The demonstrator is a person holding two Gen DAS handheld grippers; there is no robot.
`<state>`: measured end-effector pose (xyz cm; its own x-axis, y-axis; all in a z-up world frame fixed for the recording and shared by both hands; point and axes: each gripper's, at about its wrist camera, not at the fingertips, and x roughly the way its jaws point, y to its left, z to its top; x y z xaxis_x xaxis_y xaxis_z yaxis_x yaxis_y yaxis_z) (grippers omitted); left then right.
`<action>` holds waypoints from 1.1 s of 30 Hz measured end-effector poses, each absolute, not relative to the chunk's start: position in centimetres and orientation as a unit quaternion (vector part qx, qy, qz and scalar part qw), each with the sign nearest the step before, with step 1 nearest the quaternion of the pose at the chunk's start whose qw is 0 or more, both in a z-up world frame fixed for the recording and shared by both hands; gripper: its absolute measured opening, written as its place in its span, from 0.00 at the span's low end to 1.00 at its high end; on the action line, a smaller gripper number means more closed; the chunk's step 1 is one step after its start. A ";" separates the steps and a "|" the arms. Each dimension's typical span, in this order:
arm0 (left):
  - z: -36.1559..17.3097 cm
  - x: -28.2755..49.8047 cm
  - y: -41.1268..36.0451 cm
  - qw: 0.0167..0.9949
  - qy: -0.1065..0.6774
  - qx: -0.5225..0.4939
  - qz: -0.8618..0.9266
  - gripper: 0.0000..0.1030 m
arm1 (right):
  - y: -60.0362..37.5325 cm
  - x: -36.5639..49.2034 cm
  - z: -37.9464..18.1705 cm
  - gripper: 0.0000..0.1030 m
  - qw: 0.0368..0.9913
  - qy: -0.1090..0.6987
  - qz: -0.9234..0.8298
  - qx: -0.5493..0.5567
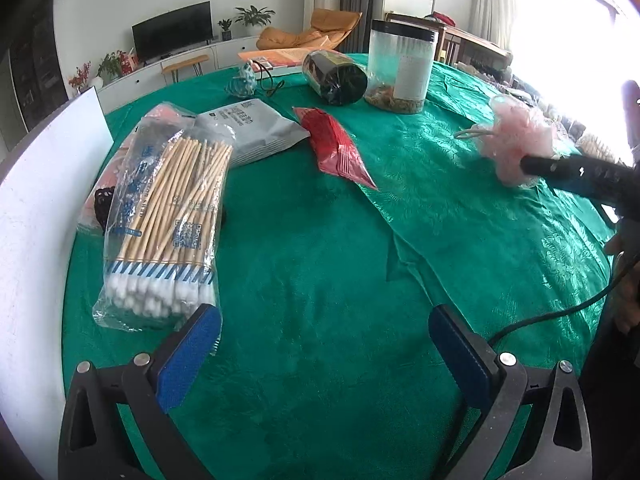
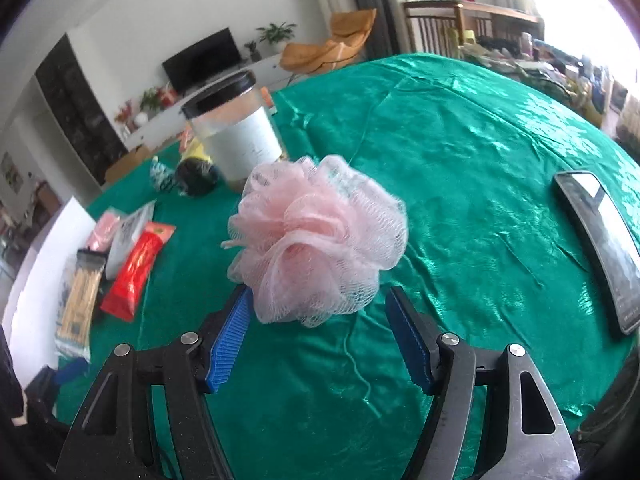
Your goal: Organize soft objects
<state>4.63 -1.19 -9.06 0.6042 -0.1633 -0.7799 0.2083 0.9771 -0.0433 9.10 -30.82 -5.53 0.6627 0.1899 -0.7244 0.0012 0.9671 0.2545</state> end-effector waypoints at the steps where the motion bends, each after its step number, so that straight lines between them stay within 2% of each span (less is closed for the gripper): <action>1: -9.0 4.6 -1.1 0.895 0.432 0.023 -0.105 1.00 | -30.3 9.3 -5.8 0.70 0.901 0.418 0.054 0.105; 5: -9.2 4.6 -1.4 0.893 0.437 0.037 -0.101 1.00 | -29.1 10.3 -7.3 0.70 0.884 0.460 0.045 0.066; 17: -9.4 4.7 -1.7 0.891 0.440 0.048 -0.099 1.00 | -27.3 10.3 -7.8 0.78 0.881 0.471 0.031 -0.003; 33: -9.4 4.7 -1.7 0.891 0.440 0.048 -0.098 1.00 | -27.3 10.3 -7.8 0.79 0.881 0.471 0.031 -0.003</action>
<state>4.69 -1.70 -9.38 0.5938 -0.1330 -0.7936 0.2177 0.9760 -0.0007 10.26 -27.32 -7.81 0.5541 0.0515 -0.8309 -0.0578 0.9981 0.0233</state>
